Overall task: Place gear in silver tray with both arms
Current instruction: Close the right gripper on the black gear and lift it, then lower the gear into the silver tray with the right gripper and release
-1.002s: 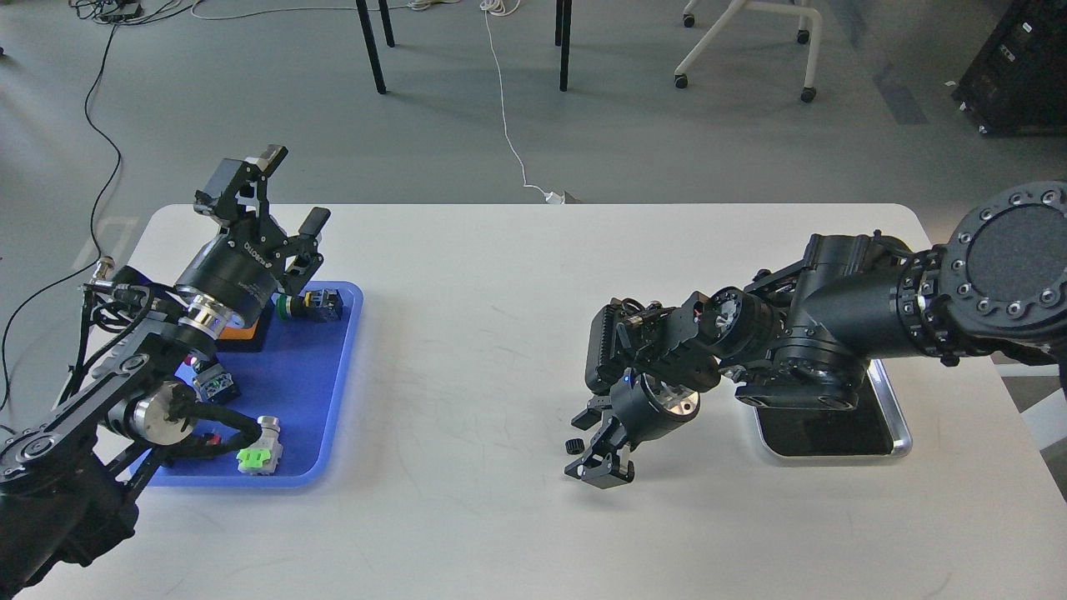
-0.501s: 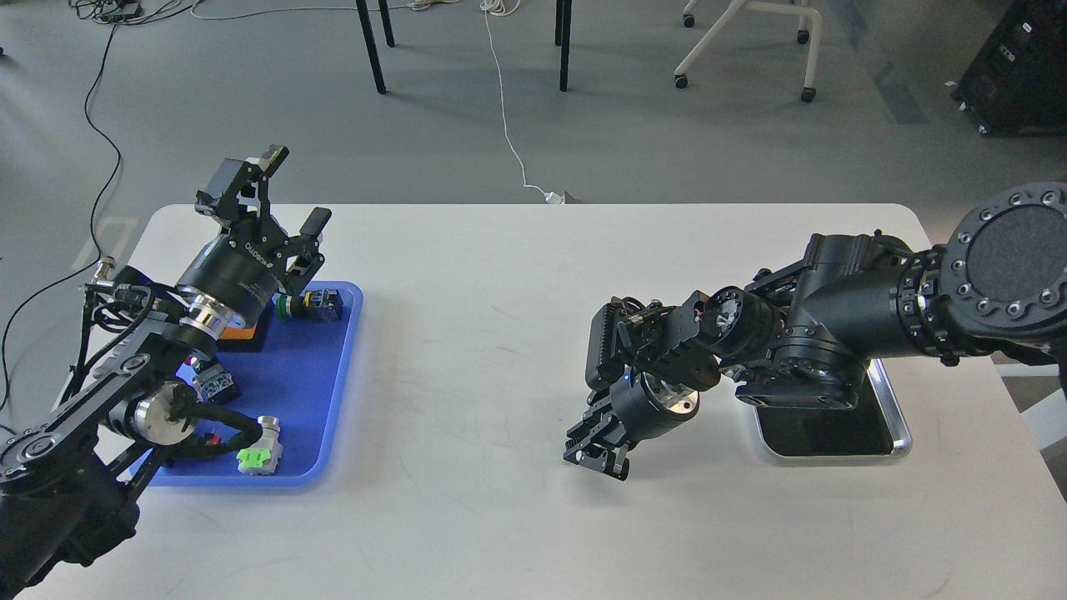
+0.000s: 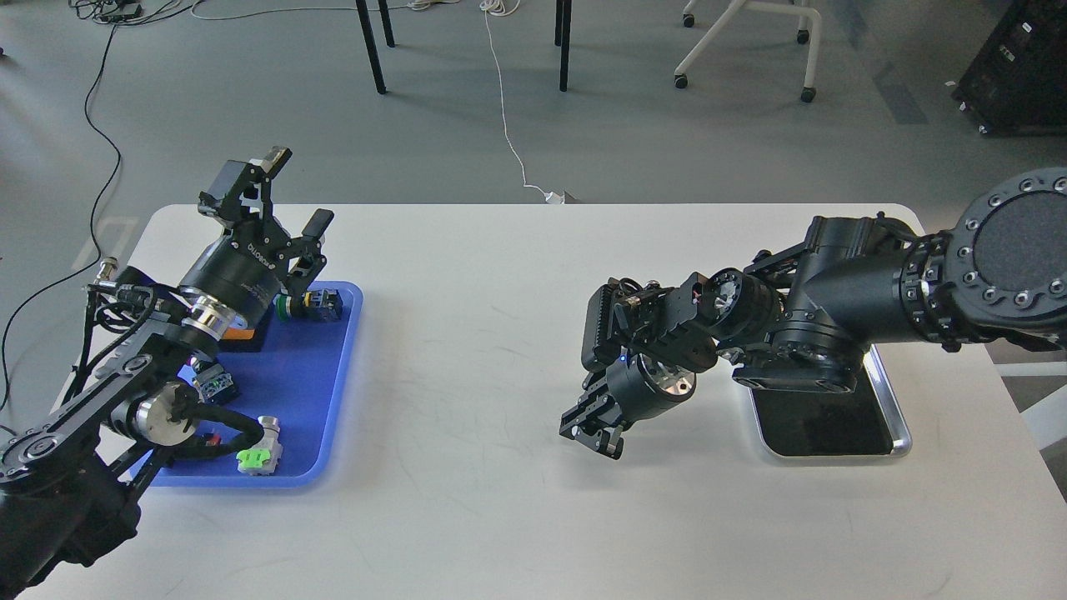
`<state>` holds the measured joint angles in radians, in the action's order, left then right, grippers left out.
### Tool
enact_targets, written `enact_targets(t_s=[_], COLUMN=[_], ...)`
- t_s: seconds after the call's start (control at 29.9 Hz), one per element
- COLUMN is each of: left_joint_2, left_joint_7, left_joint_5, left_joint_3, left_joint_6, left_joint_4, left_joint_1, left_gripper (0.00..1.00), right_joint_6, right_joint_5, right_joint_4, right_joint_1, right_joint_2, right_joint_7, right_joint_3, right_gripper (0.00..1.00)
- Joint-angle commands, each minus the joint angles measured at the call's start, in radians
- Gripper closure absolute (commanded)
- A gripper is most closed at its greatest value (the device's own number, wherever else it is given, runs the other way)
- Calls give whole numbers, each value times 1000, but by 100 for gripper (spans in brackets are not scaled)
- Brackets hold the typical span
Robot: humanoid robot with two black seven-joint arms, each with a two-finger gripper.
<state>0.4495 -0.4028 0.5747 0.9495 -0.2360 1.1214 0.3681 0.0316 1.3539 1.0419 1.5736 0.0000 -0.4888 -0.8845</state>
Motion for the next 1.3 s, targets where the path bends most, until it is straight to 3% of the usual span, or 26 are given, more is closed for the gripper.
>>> enact_targets(t_s=[0.0, 0.4, 0.6, 1.04, 1.27], left_joint_2=[1, 3, 3, 3, 1], left_joint_7=[-1, -1, -1, -1, -1], left_joint_5=[-1, -1, -1, -1, -1], left_joint_3=[2, 2, 2, 5, 5], left_joint_6=[0, -3, -3, -3, -3], left_joint_4=[0, 0, 0, 8, 9], left_joint_1=[2, 3, 3, 3, 3], left_gripper=[2, 2, 2, 2, 2], right_joint_6=[-7, -9, -9, -9, -9], right_joint_5=[-1, 13, 50, 126, 160], right_joint_4=[-20, 13, 15, 12, 12], right_joint_1=[61, 59, -24, -190, -199], right_joint_2=[-32, -443, -569, -660, -686], right_joint_7=[0, 0, 0, 0, 0], right_joint_3=[61, 47, 15, 10, 9], right_gripper=[90, 88, 88, 86, 79])
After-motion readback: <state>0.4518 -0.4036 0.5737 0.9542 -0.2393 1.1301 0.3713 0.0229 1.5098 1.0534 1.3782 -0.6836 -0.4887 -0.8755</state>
